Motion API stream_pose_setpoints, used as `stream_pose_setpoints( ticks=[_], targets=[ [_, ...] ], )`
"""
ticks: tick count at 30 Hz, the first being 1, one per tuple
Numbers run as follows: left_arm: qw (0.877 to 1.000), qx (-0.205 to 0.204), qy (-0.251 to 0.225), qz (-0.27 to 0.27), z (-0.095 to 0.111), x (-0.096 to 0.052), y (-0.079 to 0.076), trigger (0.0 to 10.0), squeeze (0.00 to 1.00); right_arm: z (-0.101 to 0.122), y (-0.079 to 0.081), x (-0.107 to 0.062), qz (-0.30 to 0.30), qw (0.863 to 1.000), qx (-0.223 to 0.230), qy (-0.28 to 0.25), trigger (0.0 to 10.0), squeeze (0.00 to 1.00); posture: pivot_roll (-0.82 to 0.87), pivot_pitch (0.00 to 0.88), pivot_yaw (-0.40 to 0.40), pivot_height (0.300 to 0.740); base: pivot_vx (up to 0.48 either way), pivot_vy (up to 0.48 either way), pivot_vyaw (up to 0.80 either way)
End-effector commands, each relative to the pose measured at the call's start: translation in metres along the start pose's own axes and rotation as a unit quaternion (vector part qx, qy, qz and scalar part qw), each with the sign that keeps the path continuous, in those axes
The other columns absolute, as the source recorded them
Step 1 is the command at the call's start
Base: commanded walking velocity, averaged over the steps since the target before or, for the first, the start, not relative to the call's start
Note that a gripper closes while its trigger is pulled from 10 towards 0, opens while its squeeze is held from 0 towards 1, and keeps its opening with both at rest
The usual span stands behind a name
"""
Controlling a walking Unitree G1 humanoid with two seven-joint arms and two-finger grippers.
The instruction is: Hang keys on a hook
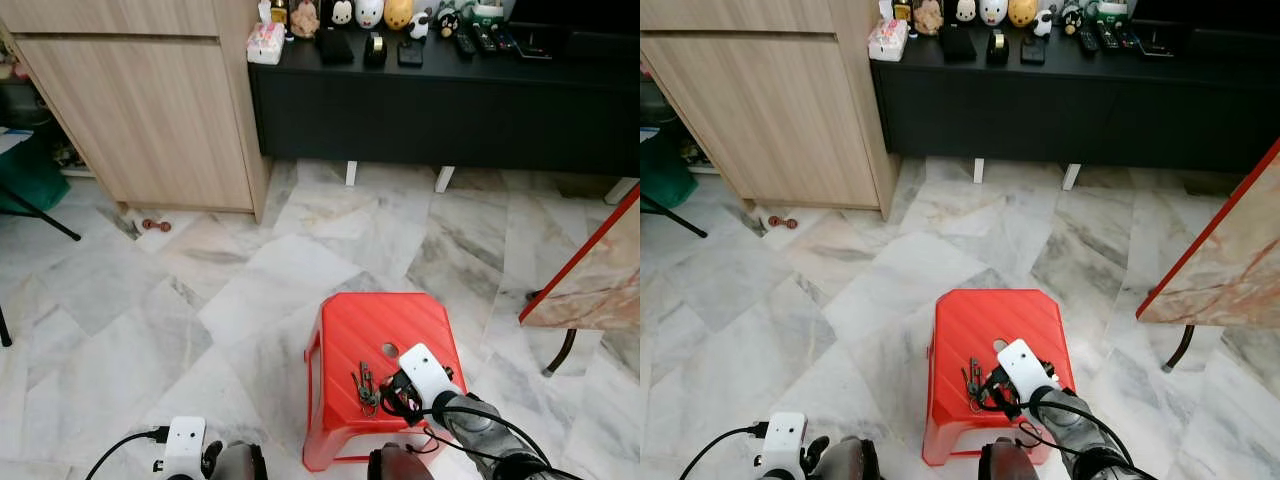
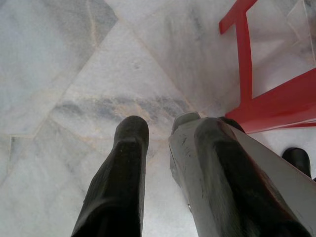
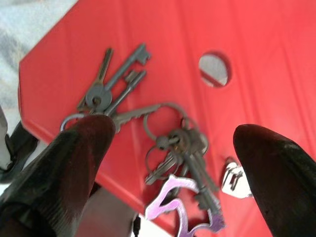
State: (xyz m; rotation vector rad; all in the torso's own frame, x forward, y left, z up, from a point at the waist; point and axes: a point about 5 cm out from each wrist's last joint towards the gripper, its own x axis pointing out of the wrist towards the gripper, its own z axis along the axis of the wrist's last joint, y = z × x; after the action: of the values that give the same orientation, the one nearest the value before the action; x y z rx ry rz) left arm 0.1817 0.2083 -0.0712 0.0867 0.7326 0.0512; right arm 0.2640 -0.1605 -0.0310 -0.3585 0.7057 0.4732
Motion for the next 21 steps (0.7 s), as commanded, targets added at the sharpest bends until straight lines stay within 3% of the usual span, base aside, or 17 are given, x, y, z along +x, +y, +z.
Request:
stream_pose_setpoints(
  ticks=[1,12,21],
  targets=[
    [0.993,0.003,0.115,-0.023,-0.052,-0.019,-0.013,10.0,0.0,-0.01,0.003,-0.001,0.001,1.0,0.004,0.022,10.0,0.0,0.0,0.185,-0.083,0.652,0.0,0.0,0.0],
    [0.993,0.004,0.116,-0.022,-0.052,-0.018,-0.012,10.0,0.0,-0.033,0.004,-0.006,-0.011,0.996,0.008,0.084,10.0,0.0,0.0,0.183,-0.085,0.652,0.0,0.0,0.0],
    [0.993,0.007,0.118,-0.022,-0.054,-0.02,-0.011,10.0,0.0,-0.035,0.002,-0.008,-0.024,0.996,0.005,0.086,10.0,0.0,0.0,0.192,-0.077,0.652,0.0,0.0,0.0]
  ],
)
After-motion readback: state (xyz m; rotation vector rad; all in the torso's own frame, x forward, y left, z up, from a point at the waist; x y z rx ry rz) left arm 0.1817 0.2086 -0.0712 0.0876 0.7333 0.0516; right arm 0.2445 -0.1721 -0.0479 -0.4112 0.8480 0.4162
